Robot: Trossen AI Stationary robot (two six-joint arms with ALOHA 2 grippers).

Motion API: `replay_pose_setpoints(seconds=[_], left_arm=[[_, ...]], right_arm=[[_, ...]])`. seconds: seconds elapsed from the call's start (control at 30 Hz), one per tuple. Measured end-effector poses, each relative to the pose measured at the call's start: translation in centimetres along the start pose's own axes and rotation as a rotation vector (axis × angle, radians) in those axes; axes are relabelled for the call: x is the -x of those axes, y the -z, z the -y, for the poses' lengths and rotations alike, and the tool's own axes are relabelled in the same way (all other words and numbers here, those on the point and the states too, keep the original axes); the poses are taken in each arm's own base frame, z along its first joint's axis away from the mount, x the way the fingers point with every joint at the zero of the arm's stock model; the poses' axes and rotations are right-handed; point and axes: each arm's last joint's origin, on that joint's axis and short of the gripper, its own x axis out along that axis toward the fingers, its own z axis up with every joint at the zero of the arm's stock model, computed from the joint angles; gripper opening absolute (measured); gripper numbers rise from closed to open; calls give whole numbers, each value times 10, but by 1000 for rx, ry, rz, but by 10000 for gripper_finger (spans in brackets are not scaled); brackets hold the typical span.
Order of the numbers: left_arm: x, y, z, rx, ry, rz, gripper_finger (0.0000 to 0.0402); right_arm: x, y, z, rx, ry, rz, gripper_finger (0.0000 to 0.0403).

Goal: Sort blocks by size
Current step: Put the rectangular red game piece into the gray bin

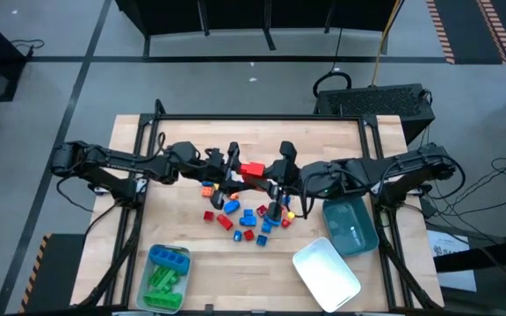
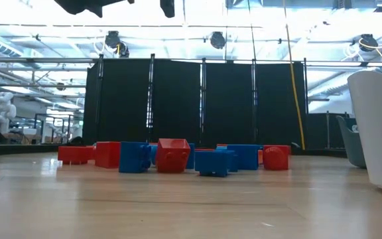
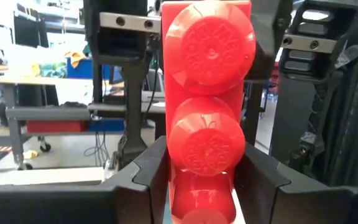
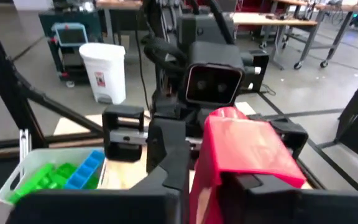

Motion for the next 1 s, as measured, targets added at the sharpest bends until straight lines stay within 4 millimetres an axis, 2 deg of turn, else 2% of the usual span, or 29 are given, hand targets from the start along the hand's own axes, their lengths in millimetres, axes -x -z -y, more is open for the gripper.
replay_pose_setpoints(seconds=[0.23,0.4,0.67,0.83,0.9,1.0], left_arm=[[0,2,-1,7,-27,-15,142],[1,1,-1,9,-35,-10,142],[1,-3,-1,3,-36,19,142],[4,-8,0,22,-35,26,142],[7,-8,1,41,-40,-24,142],[19,-2,5,87,-48,-206,142]], right_arm=[[12,4,-3,13,-2,-61,129],[25,5,-1,-16,-12,-104,163],[40,2,3,-18,-23,-124,169],[46,16,7,-36,16,-266,167],[52,22,9,-58,40,-333,167],[58,32,10,-81,76,-426,167]])
